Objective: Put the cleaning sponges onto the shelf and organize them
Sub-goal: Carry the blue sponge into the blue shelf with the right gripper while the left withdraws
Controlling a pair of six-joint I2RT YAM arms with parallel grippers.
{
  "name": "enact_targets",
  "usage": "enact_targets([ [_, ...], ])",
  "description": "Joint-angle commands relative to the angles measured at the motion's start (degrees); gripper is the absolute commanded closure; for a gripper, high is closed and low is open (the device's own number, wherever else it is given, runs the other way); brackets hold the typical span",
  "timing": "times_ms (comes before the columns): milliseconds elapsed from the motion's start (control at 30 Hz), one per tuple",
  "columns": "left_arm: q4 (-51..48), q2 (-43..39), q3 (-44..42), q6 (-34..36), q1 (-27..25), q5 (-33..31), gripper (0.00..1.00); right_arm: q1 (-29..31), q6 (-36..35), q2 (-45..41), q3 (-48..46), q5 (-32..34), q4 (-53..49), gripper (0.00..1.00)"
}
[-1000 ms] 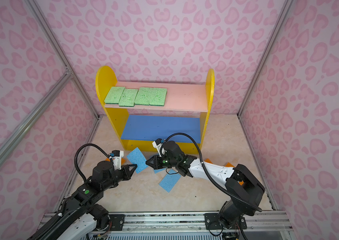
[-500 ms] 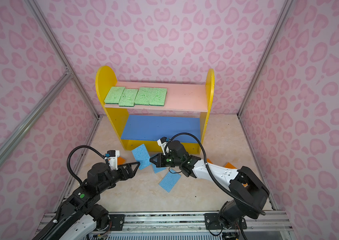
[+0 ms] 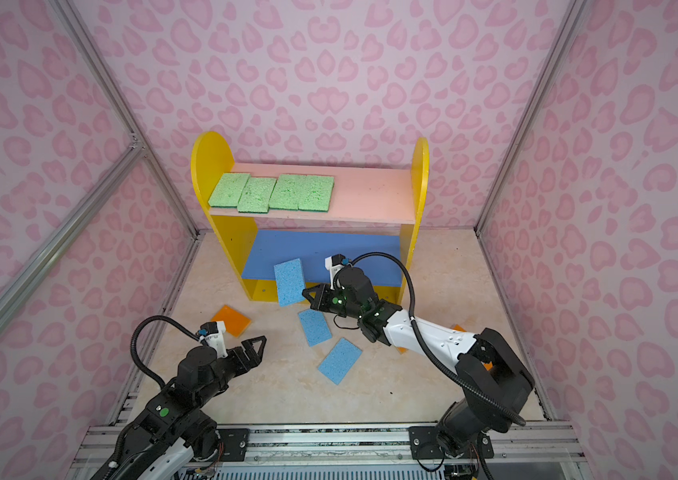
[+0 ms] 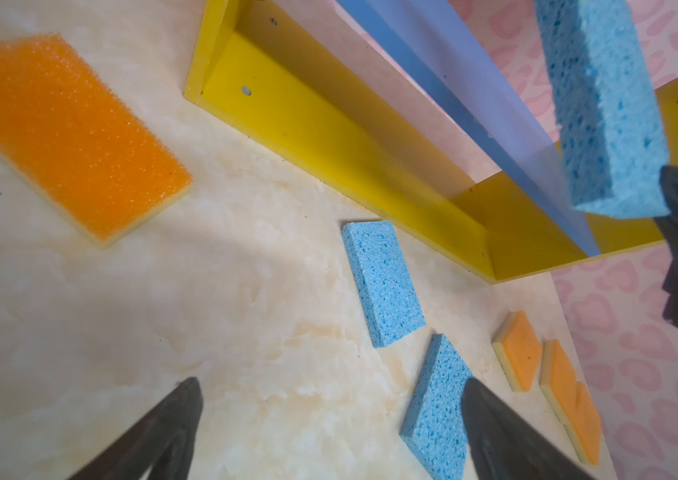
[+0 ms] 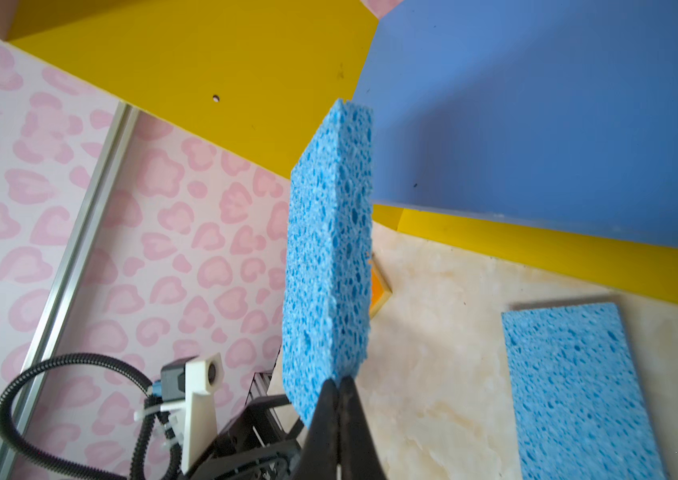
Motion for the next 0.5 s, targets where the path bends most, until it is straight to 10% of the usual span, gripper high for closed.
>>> enact_targets([
  [0, -0.31, -1.38, -1.80, -1.87, 0.06, -1.92, 0.02, 0.32, 2.15, 2.88, 2.98, 4.20, 1.09, 1.00],
  [467, -4.76, -12.70, -10.24, -6.22, 0.06, -2.97, 0.02, 2.73, 7.08, 19.36, 21.88, 10.79, -2.21, 1.00],
])
